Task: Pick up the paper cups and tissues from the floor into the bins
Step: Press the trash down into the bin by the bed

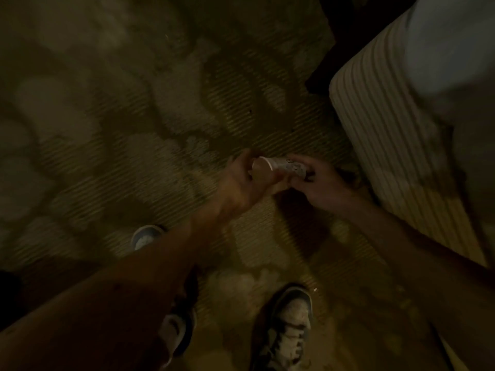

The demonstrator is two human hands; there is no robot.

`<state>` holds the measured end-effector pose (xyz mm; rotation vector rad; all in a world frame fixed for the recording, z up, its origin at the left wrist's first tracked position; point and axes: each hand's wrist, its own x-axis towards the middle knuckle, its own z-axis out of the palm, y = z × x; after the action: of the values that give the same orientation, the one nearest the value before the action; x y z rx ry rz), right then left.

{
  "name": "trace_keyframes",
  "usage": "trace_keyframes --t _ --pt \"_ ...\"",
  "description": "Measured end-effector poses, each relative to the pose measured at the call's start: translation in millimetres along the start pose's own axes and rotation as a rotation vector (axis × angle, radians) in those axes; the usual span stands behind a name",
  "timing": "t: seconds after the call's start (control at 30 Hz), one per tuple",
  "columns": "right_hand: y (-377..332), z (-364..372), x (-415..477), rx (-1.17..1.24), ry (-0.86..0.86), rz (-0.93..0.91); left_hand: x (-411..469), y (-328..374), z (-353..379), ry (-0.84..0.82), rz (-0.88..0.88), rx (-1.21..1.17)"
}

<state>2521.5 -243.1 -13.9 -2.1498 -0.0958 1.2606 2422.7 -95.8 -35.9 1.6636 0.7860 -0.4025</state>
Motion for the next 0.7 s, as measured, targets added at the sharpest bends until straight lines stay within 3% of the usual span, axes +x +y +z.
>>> trace_keyframes --t 0.17,0.43,0.57,0.7 --pt "-110.6 -22.0 -91.5 0.005 -0.068 -0.139 -78.1 99.5 -92.4 0.084 0.094 -0.014" --pt "-406.8 -91.6 -343.5 -0.178 -0.227 -0.542 -331.9 352.8 -285.6 0.201 0.269 0.086" --pt "-552.1 -120.3 -492.1 -0.193 -0.352 -0.795 -484.0 477.8 -368.2 0.426 0.431 0.113" --pt "-657.0 -133.1 -615.1 -0.227 -0.387 -1.022 -621.2 557.3 -432.8 0.606 0.562 0.155"
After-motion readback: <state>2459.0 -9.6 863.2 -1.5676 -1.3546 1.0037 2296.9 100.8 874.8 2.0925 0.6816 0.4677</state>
